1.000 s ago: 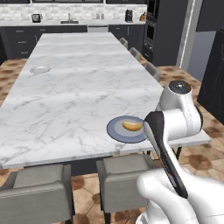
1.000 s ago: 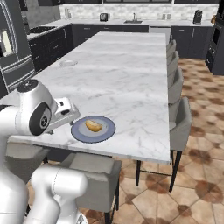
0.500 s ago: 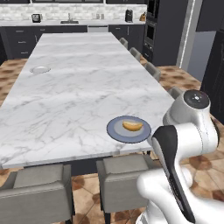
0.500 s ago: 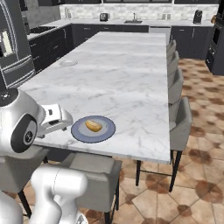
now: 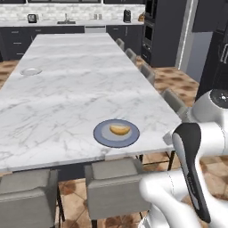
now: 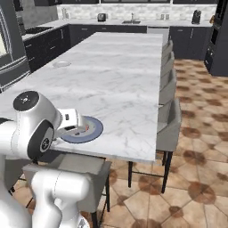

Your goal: Move the hot dog bun to the plate on the dining table and place the condiment next to that plate. Then navigate to the fridge and take the sausage and place it on the plate as well.

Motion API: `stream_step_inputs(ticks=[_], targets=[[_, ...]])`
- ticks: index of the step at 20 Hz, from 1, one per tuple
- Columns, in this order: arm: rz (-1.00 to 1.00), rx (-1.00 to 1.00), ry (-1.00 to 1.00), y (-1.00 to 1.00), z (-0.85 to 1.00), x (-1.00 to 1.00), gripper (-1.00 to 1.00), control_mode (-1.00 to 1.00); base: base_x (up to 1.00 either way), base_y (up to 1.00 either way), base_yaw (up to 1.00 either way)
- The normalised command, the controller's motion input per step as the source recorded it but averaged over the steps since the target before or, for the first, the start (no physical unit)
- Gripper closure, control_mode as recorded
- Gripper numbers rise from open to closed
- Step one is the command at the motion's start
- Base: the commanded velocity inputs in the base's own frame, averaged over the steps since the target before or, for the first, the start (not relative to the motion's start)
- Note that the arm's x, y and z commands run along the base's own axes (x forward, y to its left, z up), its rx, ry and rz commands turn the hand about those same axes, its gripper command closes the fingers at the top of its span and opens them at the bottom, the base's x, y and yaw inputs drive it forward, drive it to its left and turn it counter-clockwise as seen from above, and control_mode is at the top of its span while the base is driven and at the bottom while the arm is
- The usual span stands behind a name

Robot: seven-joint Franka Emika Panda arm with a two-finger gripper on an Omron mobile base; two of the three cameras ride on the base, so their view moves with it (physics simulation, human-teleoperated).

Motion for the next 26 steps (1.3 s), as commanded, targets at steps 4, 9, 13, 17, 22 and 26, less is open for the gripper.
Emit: stream_step_inputs(ticks=[4,9,13,17,22,26], targets=[[0.00,0.00,0.00,0.00,0.00,0.00,-1.00,1.00,-0.03,-1.00,-0.01],[0.00,0.00,0.00,0.00,0.00,0.00,-1.00,1.00,0.01,-1.00,0.00],[0.00,0.00,0.00,0.00,0.00,0.00,-1.00,1.00,0.22,-1.00,0.00],[0.00,0.00,0.00,0.00,0.00,0.00,-1.00,1.00,0.47,-1.00,0.03],[0.00,0.00,0.00,0.00,0.00,0.00,-1.00,1.00,0.82,-0.95,0.17],[0.00,0.00,0.00,0.00,0.00,0.00,-1.00,1.00,0.92,-0.77,0.33]])
